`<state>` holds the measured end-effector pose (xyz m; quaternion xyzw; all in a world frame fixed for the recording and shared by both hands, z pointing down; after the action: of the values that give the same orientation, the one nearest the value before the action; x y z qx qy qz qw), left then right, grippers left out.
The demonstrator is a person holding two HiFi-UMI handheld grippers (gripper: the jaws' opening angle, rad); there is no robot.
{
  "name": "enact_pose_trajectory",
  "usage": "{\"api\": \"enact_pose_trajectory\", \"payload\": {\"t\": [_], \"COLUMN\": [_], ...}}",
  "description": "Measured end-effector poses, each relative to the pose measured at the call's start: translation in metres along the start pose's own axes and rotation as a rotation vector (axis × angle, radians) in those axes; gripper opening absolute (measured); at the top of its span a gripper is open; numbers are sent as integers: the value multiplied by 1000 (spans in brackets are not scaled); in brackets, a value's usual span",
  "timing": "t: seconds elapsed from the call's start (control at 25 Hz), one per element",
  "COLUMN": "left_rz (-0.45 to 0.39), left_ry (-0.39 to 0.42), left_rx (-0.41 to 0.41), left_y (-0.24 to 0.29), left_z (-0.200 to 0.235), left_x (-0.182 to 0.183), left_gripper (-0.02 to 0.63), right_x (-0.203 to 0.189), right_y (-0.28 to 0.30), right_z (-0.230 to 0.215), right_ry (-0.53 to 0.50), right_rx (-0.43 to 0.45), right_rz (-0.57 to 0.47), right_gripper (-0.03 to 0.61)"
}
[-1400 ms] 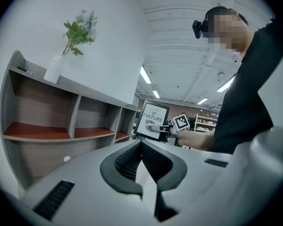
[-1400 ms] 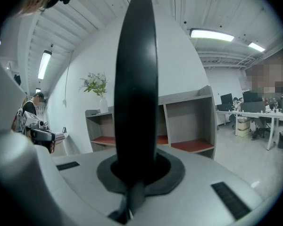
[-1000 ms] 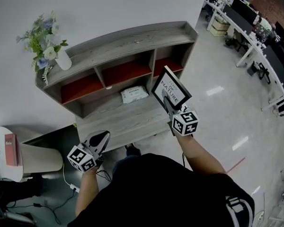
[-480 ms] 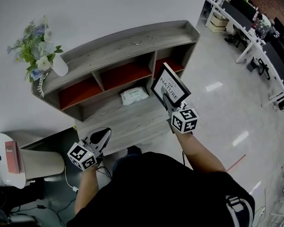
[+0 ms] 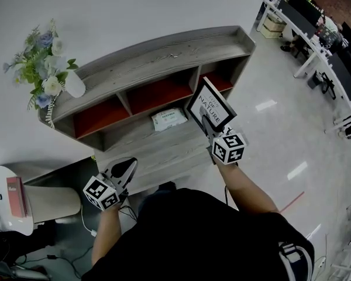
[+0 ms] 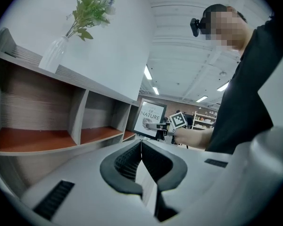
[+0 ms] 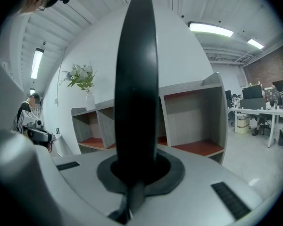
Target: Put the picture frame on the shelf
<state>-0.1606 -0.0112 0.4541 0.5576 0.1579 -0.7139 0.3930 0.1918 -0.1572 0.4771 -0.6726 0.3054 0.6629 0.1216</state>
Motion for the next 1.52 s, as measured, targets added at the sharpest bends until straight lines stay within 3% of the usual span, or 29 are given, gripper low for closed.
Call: {"api": "enact_pose_trajectory", "payload": {"t": [1.52], "left_rz": [29], "left_ry": [-23], "left_rx": [-17], "left_y": [18], "left_z": [57], "left_x": [12], "left_gripper": [20], "right_x": [-13], "right_y": [60], "right_z": [-17], "right_ry": [41], "right_rx": [-35], "right_rz": [47], "right_gripper": [23]}}
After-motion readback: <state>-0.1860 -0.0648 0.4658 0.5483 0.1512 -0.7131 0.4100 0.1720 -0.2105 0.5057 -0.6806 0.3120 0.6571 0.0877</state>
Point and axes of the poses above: the fingertips, and each gripper's own axes: y forward along the fingers, z to its left, x out of its top, the point moved 9 cm from there along -y, backward along the fingers, and after that the axes turned 5 degrees about -y, right-handed, at the moved point
